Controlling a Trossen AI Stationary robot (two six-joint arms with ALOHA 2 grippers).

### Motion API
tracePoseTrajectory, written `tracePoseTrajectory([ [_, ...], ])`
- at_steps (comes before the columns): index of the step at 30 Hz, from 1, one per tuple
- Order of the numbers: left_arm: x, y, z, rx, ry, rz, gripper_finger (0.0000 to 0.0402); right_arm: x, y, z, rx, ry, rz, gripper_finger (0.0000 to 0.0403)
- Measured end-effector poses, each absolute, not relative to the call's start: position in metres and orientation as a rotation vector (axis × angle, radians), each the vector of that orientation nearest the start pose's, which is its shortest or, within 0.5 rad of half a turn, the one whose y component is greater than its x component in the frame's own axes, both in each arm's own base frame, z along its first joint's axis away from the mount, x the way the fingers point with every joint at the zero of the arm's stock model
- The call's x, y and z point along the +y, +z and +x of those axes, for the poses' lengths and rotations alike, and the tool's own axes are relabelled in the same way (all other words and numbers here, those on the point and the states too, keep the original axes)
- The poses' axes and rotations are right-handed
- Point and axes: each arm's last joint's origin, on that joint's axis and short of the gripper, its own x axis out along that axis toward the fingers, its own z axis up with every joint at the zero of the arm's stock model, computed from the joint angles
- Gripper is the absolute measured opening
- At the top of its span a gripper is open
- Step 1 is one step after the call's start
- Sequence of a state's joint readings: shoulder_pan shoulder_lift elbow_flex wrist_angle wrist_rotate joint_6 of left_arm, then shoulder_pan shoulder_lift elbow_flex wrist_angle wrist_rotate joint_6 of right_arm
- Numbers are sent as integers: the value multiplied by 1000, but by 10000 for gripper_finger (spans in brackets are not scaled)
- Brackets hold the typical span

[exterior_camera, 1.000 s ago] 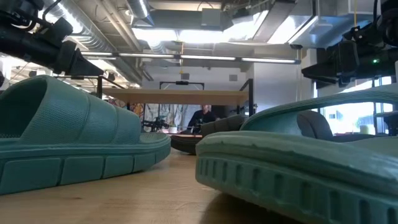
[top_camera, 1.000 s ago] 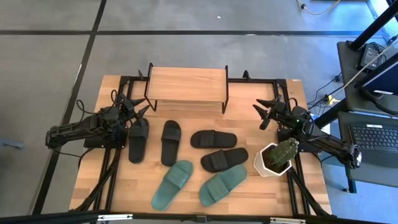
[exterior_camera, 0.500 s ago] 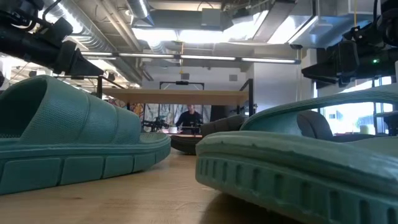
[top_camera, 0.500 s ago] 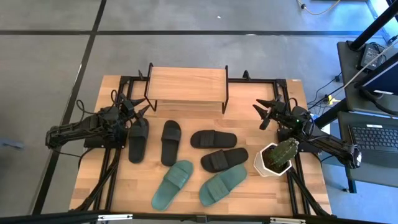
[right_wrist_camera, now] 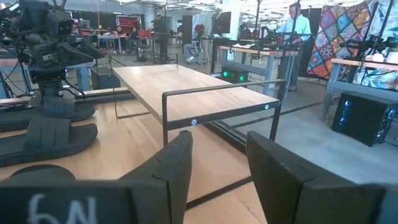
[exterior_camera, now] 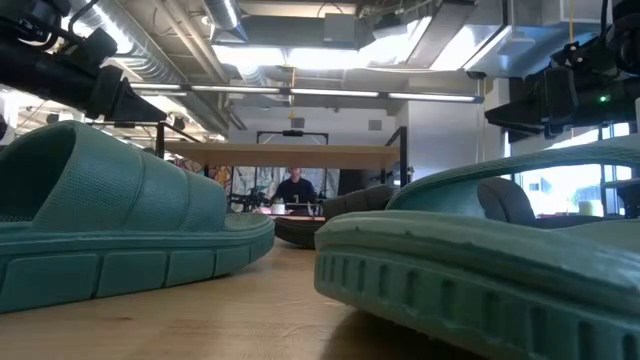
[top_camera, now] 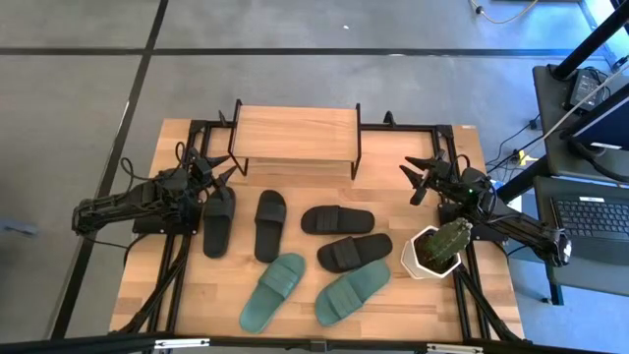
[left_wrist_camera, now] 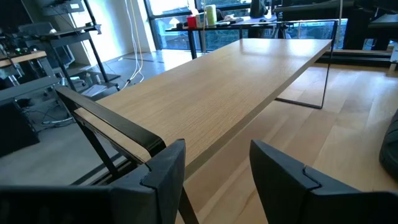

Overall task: Pick and place slides into the shelf
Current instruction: Put the black slide on the shelf

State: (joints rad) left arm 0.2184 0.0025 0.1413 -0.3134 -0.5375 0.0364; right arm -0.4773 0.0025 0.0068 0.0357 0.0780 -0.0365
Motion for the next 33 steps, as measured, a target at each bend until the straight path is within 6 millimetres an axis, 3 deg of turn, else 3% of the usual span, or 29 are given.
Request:
tracePoseTrajectory([
  [33, 32, 181, 76, 190, 751, 63, 172, -47, 169, 85, -37, -555, -17, 154],
])
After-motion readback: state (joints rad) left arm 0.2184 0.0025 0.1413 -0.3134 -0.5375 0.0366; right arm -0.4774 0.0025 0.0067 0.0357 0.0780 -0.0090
